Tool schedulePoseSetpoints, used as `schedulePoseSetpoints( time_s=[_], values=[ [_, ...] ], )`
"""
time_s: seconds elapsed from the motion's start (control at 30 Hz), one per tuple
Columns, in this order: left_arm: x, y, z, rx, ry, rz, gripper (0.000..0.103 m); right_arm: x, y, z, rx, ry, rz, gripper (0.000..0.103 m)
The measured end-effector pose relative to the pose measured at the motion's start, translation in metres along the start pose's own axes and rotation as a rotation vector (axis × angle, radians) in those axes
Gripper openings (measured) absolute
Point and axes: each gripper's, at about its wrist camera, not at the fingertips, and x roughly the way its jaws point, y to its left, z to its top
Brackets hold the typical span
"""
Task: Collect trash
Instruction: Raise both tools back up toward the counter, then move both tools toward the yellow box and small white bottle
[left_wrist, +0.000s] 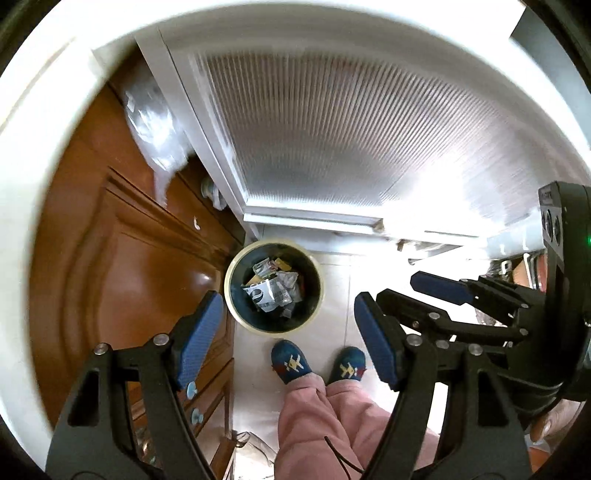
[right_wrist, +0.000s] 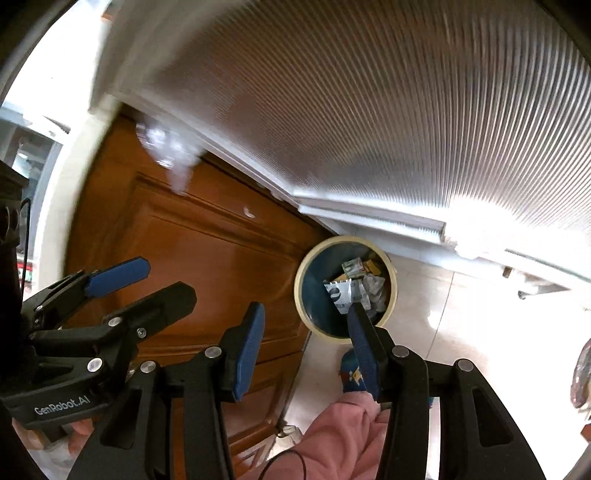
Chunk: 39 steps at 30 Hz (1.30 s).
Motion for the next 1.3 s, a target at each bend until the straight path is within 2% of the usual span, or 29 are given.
schedulePoseSetpoints(
  time_s=[0.1, 0.37, 0.53, 0.63, 0.8, 1.03, 1.13, 1.3],
  values=[
    [-0.04, -0.001, 0.004, -0.004, -0.034, -0.005, 0.071, -0.038, 0.02, 0.004, -0.04, -0.027, -0.001, 0.048],
    [-0.143, -0.004, 0.029, 0.03, -0.141, -0.094, 0.071, -0.138, 0.071, 0.026, -0.143, -0.155, 0.001, 0.048],
    [-0.189, 0.002, 0.051, 0.044, -0.212, -0.116, 0.071, -0.192, 0.102, 0.042, -0.185, -0.258, -0.011, 0.048],
    [-0.215, 0.011, 0.068, 0.027, -0.268, -0.142, 0.071, -0.225, 0.119, 0.057, -0.206, -0.33, -0.05, 0.05],
    [-0.24, 0.026, 0.096, 0.002, -0.318, -0.165, 0.071, -0.269, 0.14, 0.08, -0.219, -0.431, -0.107, 0.055],
    [-0.254, 0.044, 0.138, -0.007, -0.373, -0.133, 0.071, -0.332, 0.161, 0.109, -0.203, -0.589, -0.164, 0.055],
    [-0.256, 0.054, 0.151, -0.028, -0.376, -0.148, 0.071, -0.349, 0.168, 0.116, -0.217, -0.635, -0.199, 0.055],
    [-0.251, 0.07, 0.172, -0.073, -0.38, -0.149, 0.071, -0.357, 0.184, 0.138, -0.251, -0.661, -0.264, 0.055]
  ],
)
